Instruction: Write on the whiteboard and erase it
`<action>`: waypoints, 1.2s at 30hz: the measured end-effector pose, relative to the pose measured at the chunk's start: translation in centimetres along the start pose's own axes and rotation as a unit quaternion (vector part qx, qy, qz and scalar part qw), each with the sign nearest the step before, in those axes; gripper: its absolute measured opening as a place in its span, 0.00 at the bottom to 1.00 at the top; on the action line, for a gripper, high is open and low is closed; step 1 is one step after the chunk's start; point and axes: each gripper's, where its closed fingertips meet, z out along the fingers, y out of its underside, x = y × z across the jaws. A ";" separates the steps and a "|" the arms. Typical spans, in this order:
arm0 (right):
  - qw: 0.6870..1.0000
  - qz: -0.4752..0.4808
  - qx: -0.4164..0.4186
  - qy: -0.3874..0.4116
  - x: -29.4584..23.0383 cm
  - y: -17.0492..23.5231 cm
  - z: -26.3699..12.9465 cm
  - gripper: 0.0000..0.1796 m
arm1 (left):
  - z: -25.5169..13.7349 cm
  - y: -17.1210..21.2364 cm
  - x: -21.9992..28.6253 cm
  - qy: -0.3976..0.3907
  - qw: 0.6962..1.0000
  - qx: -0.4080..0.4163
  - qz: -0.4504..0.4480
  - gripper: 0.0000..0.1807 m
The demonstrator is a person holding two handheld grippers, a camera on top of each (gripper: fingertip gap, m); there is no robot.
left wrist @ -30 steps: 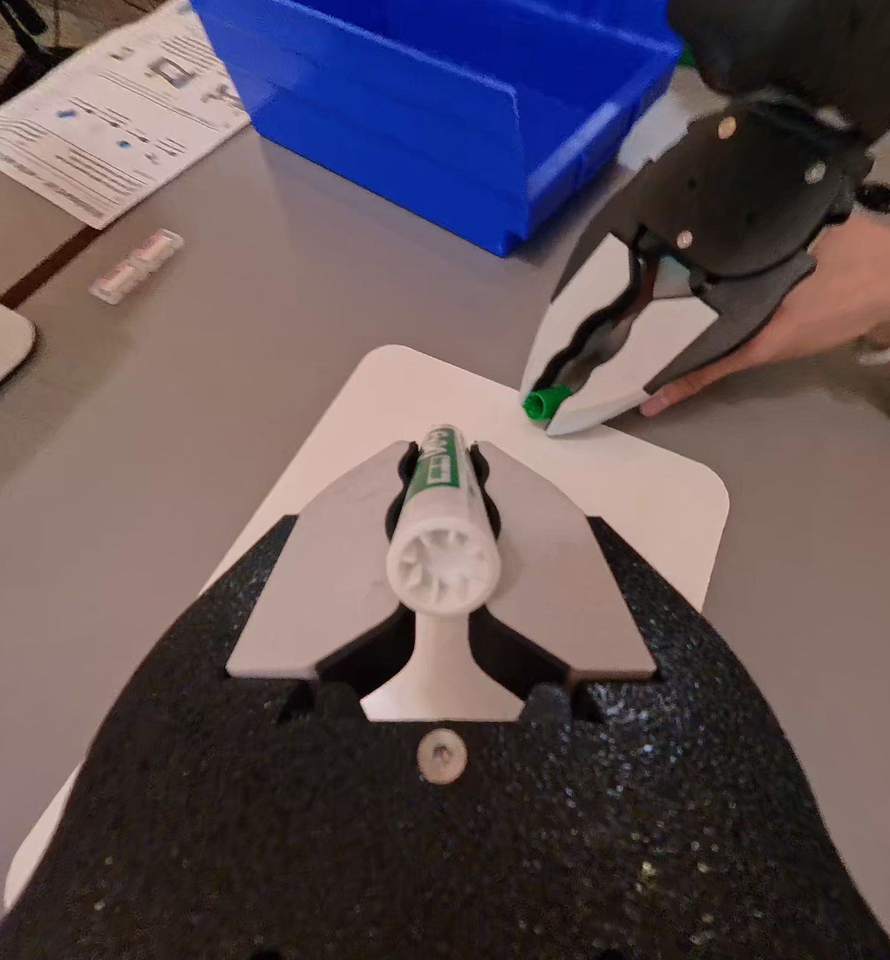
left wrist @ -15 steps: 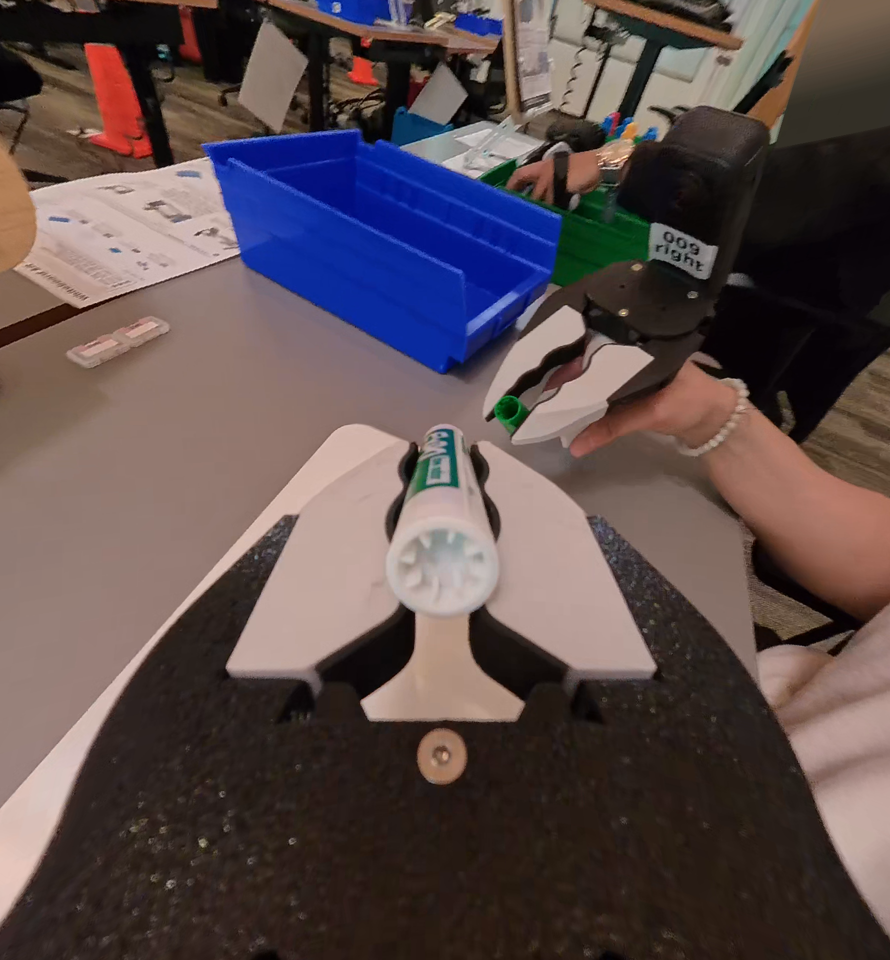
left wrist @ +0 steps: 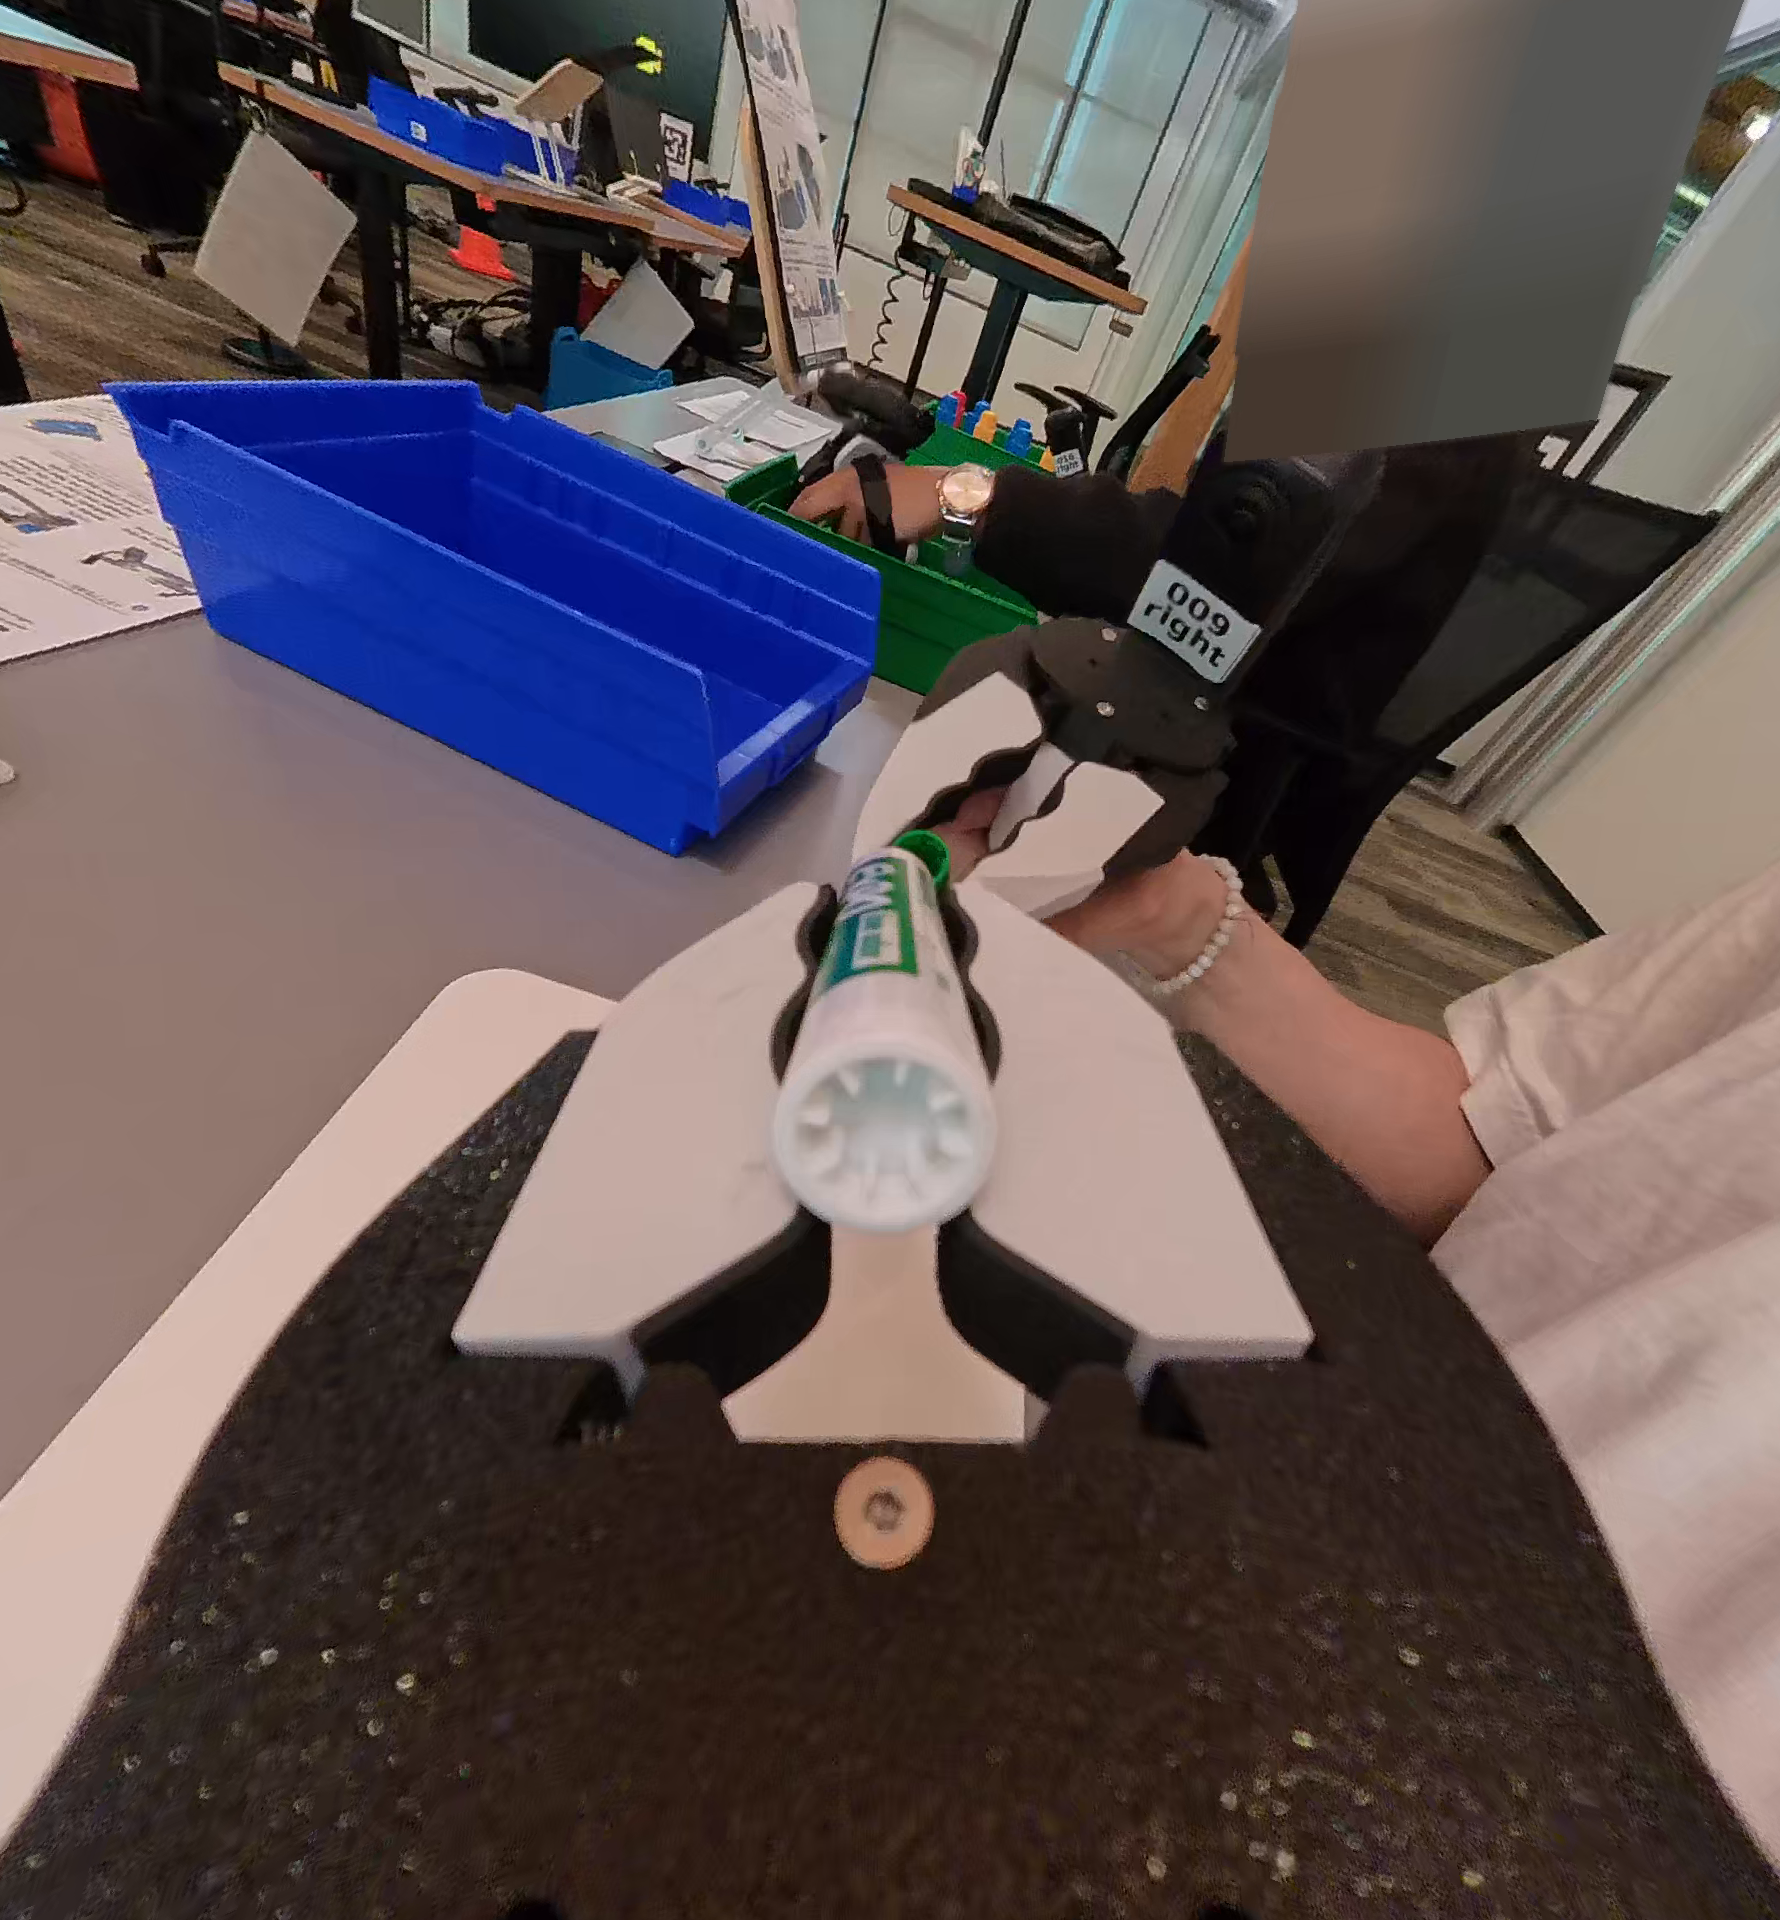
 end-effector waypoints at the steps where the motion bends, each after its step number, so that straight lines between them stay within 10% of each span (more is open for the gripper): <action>1: 1.000 -0.004 -0.001 -0.002 -0.1 0.0 0.0 0.11 | 0.0 0.2 0.1 0.000 1.000 -0.007 0.004 0.10; 27: 0.977 -0.159 -0.131 0.053 -1.6 1.3 1.8 0.11 | 2.3 3.7 0.8 -0.019 0.989 -0.145 -0.004 0.11; 36: 0.990 -0.054 -0.127 -0.005 -2.4 3.0 3.7 0.10 | 1.4 5.7 -0.3 -0.009 0.985 -0.169 0.005 0.11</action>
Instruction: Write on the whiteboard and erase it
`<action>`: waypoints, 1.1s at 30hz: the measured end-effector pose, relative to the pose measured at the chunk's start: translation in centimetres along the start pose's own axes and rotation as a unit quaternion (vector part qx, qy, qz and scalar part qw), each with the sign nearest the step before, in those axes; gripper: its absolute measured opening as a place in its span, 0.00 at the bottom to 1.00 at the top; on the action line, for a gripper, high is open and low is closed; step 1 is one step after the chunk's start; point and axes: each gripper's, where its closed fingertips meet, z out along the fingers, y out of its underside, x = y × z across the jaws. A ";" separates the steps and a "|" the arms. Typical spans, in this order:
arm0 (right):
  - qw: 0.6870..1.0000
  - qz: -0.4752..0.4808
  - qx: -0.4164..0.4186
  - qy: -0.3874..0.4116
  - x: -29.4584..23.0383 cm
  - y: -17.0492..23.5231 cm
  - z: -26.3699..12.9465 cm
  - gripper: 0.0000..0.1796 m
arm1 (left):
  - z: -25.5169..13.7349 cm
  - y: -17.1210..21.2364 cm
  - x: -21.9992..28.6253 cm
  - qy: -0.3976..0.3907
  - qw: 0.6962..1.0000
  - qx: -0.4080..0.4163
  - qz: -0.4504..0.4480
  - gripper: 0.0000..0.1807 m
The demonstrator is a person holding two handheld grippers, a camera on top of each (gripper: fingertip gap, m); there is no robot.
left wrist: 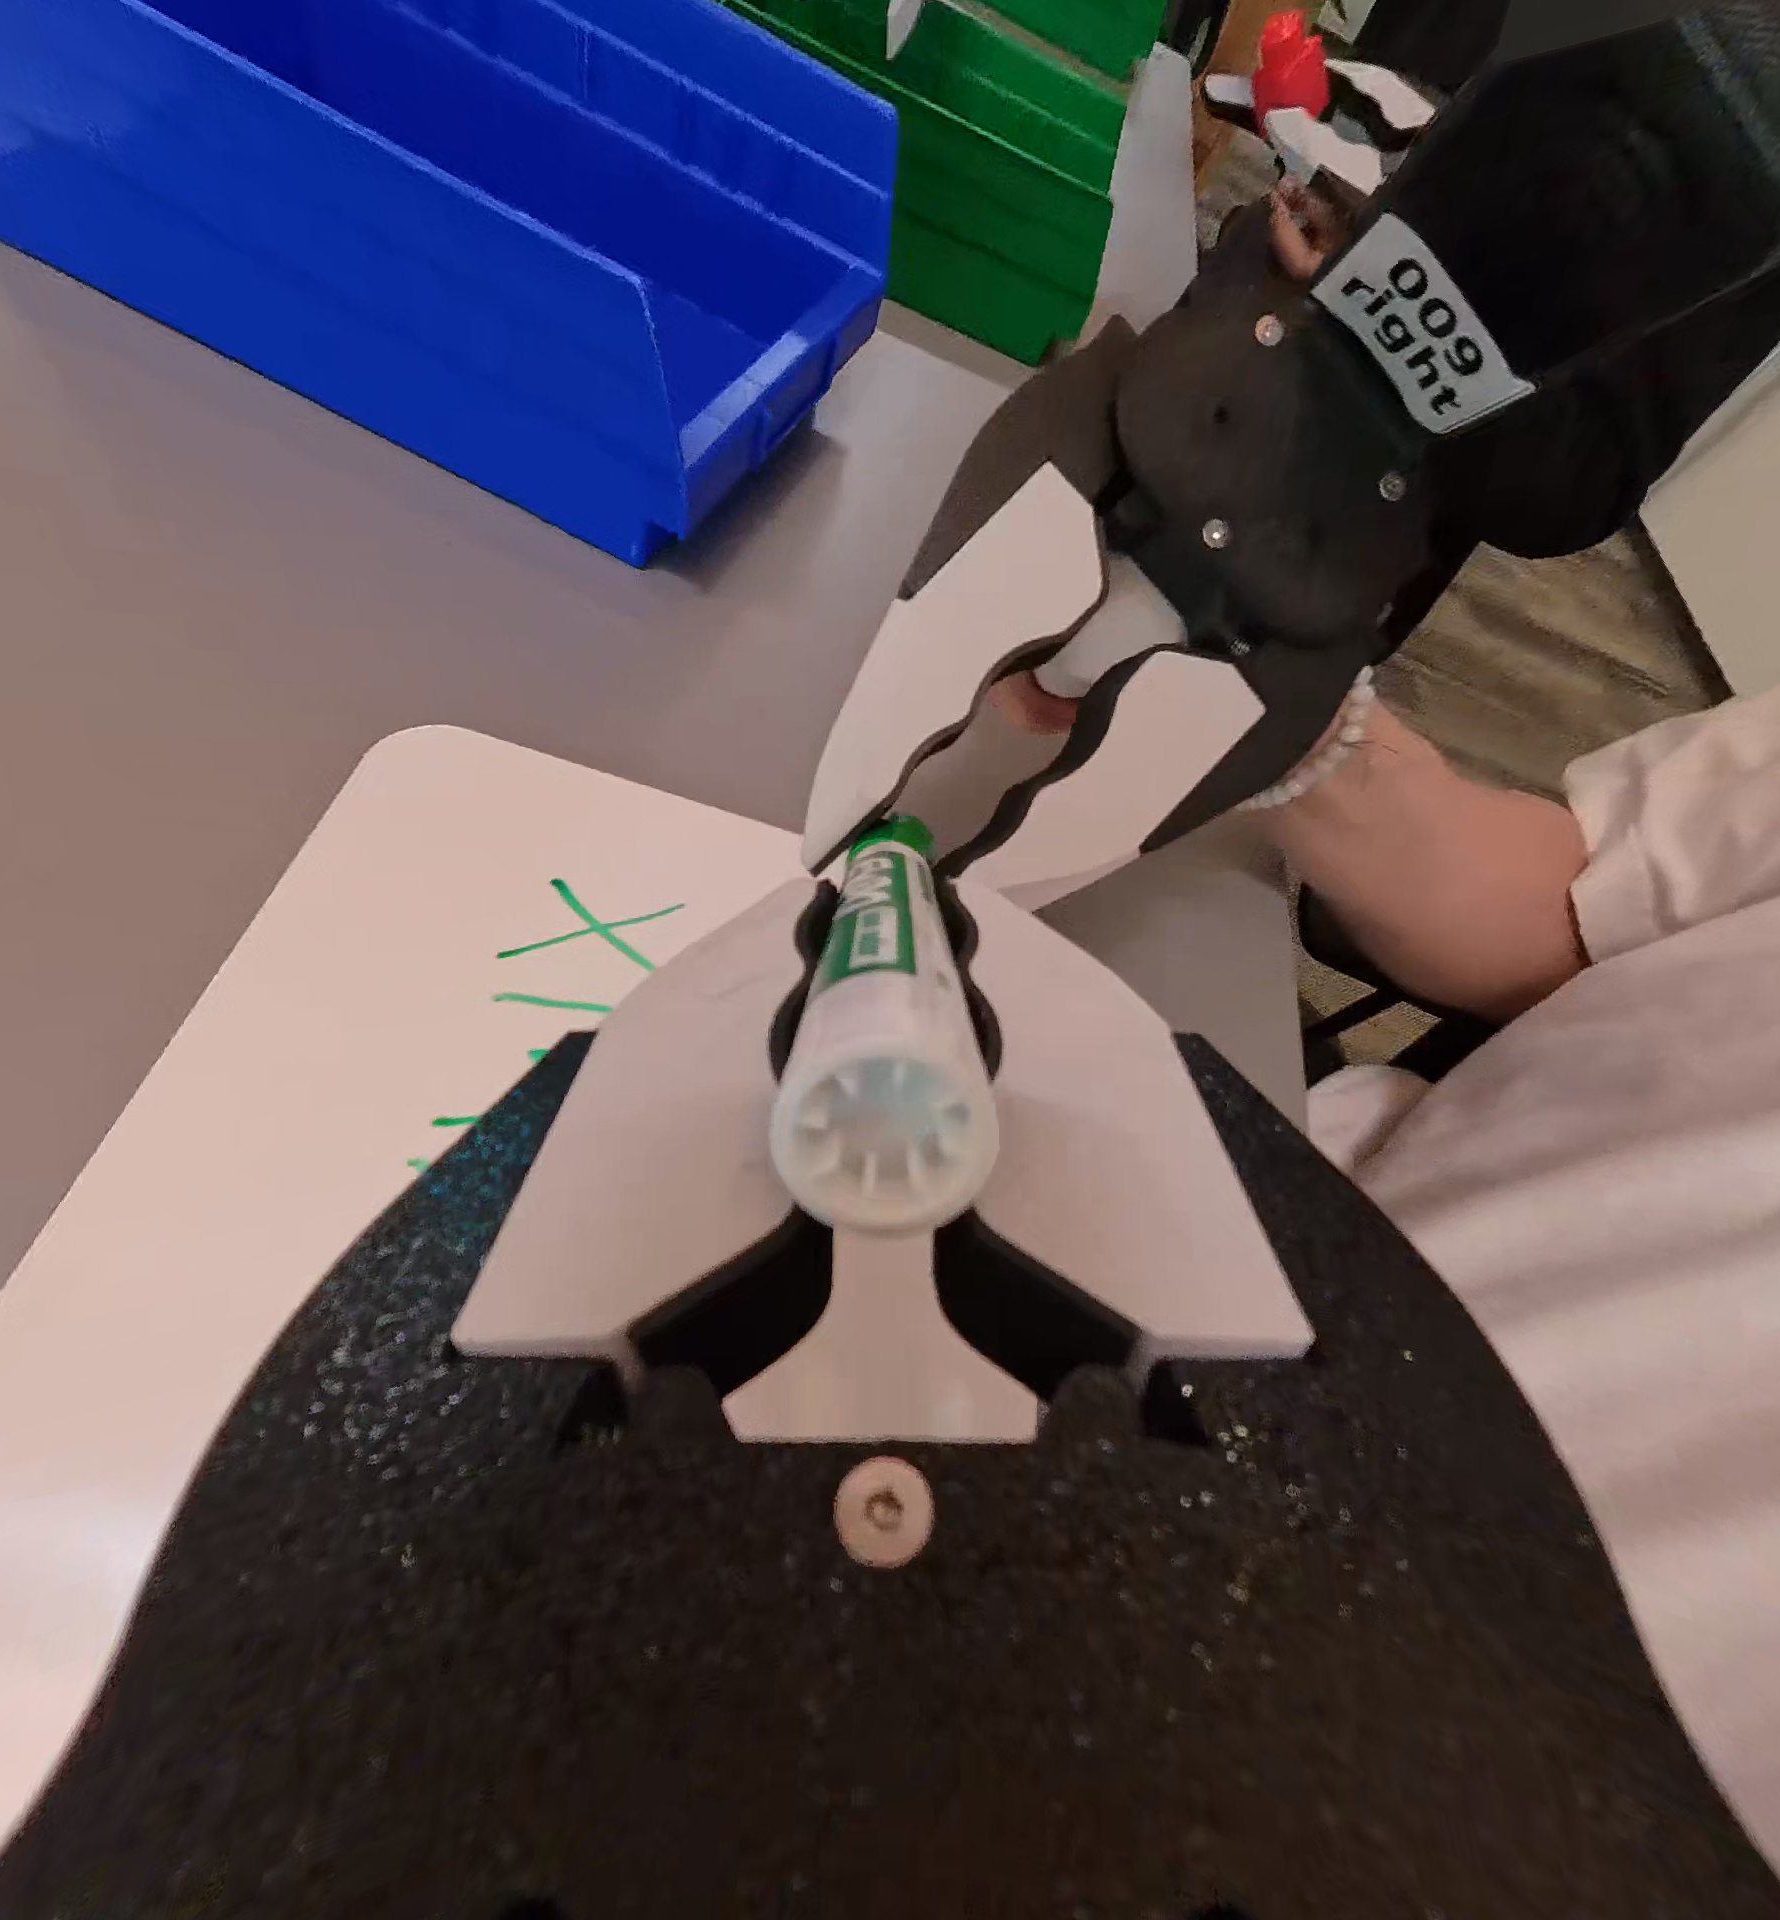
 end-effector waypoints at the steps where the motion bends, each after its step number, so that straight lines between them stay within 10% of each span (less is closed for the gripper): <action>1: 1.000 0.004 -0.006 0.000 0.0 0.2 0.3 0.10 | 0.1 0.2 -0.2 -0.002 1.000 -0.004 -0.003 0.11; 33: 0.991 -0.071 -0.099 0.052 0.5 2.0 1.7 0.10 | 1.3 1.6 -1.5 -0.052 0.996 -0.044 -0.052 0.11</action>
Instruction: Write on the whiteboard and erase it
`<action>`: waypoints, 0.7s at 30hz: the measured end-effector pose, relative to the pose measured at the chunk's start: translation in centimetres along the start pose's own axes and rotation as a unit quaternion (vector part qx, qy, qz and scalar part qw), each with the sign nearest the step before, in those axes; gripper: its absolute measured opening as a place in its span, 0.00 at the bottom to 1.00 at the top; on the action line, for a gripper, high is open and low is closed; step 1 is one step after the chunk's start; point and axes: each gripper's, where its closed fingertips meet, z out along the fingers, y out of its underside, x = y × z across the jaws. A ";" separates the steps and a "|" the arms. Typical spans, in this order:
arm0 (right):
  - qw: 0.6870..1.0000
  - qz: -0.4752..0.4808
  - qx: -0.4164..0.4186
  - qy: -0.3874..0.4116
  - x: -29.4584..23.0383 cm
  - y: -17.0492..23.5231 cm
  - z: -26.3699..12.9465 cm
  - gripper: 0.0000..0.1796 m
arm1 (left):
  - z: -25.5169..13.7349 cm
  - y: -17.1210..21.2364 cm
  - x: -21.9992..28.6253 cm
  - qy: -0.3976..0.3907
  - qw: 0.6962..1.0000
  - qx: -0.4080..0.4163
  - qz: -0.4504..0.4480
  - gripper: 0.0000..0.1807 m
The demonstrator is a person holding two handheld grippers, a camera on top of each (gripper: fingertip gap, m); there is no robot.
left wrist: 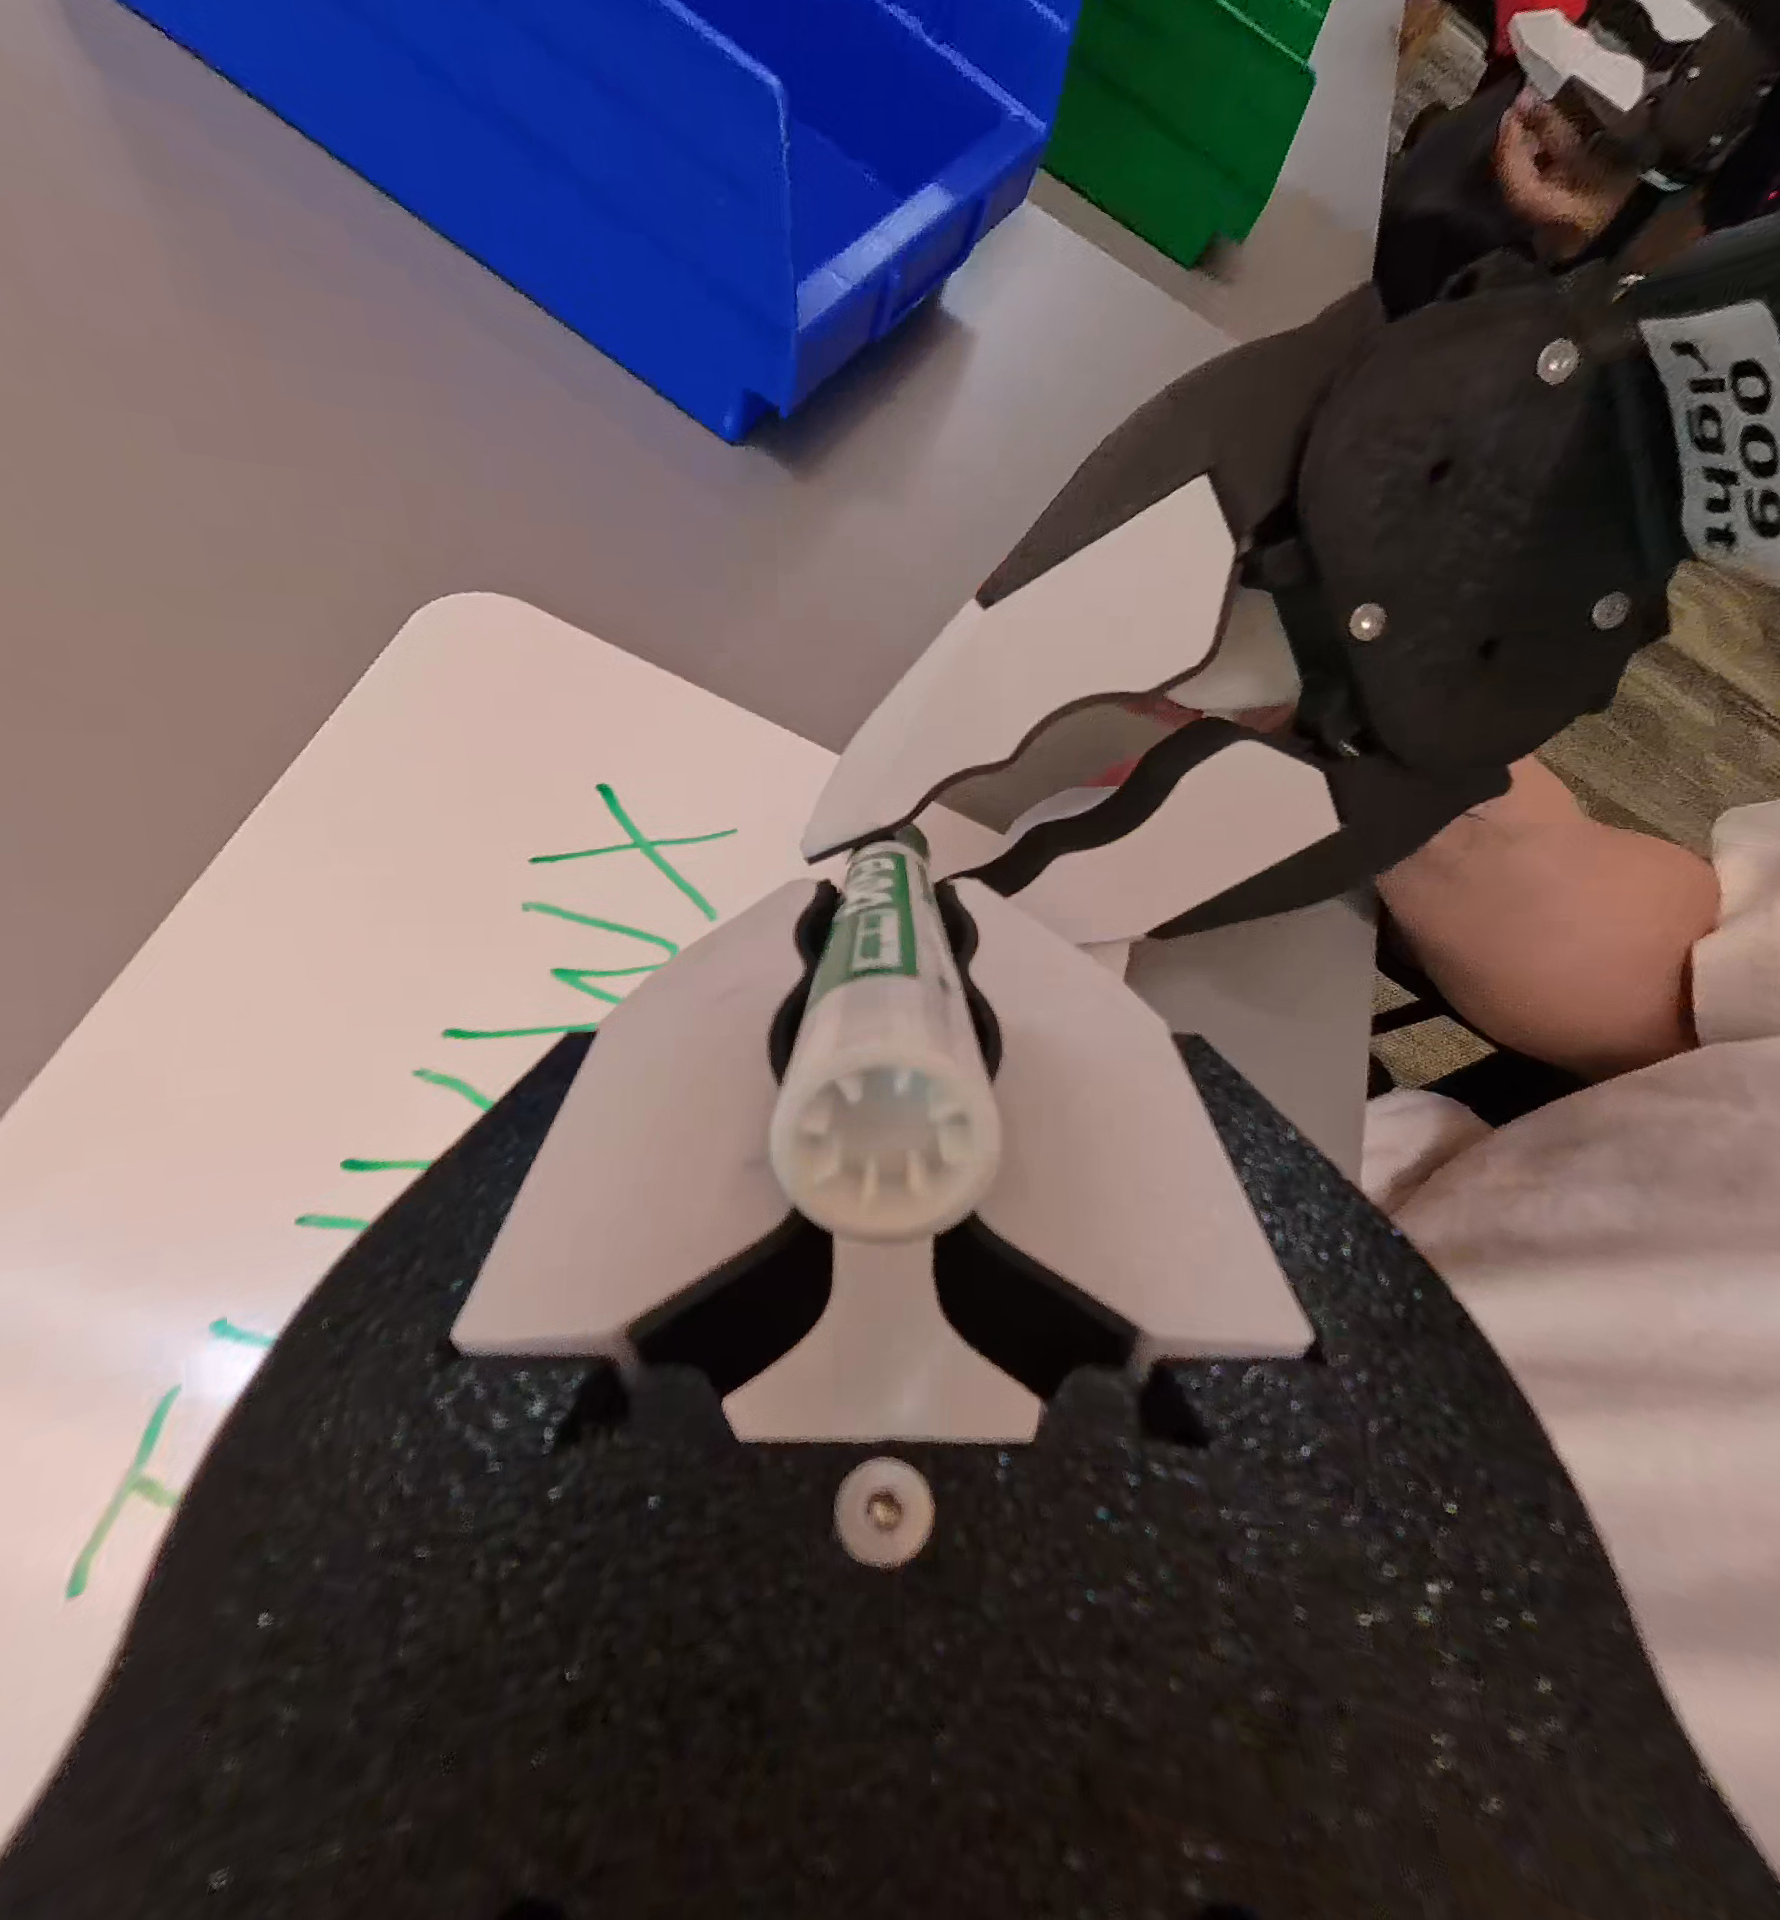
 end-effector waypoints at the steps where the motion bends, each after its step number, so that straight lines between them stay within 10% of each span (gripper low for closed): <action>1: 1.000 0.005 -0.007 -0.010 -0.2 0.3 0.3 0.10 | 0.2 0.3 -0.2 -0.005 1.000 -0.006 0.001 0.10; 21: 0.989 0.070 0.127 -0.026 0.8 -3.7 -3.5 0.10 | -2.7 -2.7 2.1 0.177 0.966 0.176 -0.073 0.10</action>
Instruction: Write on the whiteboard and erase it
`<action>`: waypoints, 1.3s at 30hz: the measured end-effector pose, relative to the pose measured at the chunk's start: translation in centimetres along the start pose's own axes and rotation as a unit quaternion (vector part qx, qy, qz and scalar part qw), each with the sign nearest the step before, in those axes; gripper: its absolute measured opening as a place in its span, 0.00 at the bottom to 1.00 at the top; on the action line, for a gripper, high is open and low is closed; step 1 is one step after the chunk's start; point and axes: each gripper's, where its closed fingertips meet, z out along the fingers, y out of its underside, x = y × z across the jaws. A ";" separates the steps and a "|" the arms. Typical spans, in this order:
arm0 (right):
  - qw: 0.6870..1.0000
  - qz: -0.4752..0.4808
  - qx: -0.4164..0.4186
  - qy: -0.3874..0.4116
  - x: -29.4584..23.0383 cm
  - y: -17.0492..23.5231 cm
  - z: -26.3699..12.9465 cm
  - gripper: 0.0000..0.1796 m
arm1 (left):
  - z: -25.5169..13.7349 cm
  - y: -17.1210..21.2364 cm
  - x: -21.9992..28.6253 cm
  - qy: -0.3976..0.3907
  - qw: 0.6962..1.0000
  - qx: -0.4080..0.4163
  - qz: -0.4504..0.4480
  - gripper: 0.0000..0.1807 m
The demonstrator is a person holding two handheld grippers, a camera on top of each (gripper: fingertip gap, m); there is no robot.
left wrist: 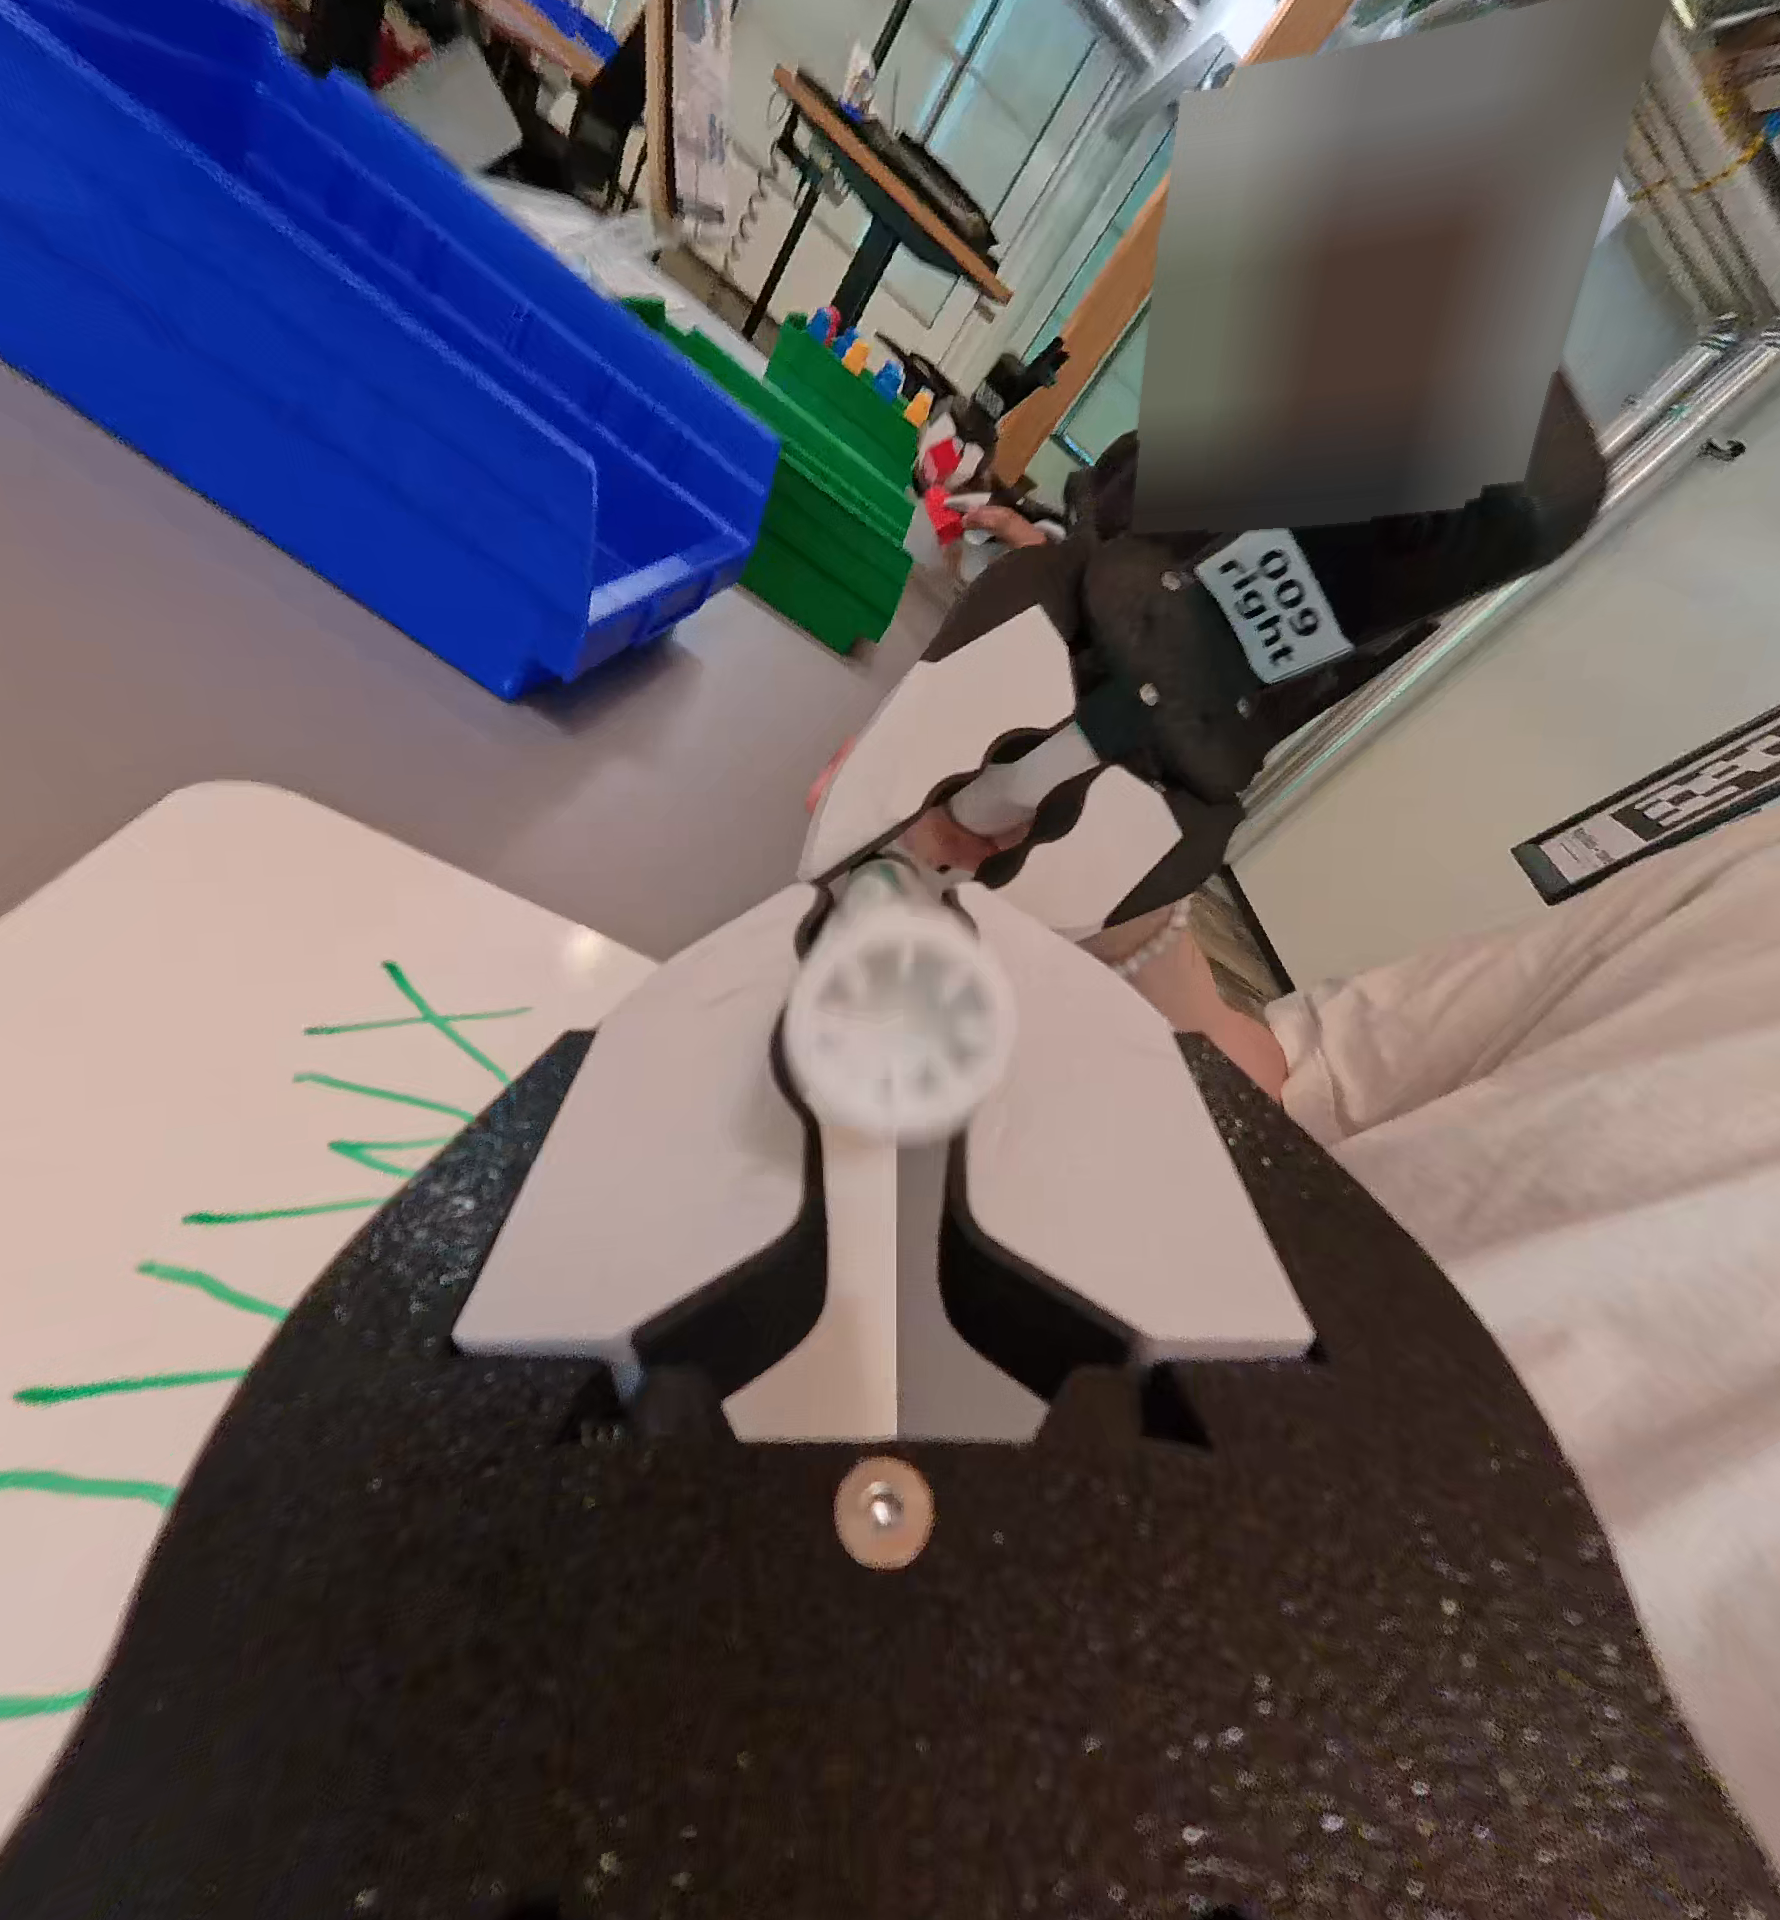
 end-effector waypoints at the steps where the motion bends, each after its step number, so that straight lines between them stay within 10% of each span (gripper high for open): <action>1: 1.000 0.013 0.005 0.012 0.6 0.0 -0.4 0.10 | -0.1 -0.6 0.3 0.004 1.000 0.011 0.008 0.15; 8: 0.970 0.179 0.077 0.145 8.4 0.5 -8.2 0.10 | -2.7 -3.5 1.3 -0.024 0.995 0.082 0.059 0.20; 15: 0.880 0.338 -0.050 0.330 20.9 8.1 -16.2 0.10 | -4.9 -2.7 1.3 -0.045 0.994 0.072 0.066 0.18; 24: 0.823 0.429 -0.213 0.306 27.1 16.1 -12.4 0.11 | -8.5 -1.5 1.0 -0.096 0.990 0.066 0.073 0.17; 39: 0.776 0.477 -0.362 0.200 23.4 22.3 -8.7 0.11 | -21.6 -2.1 -2.0 -0.283 0.950 0.114 0.071 0.17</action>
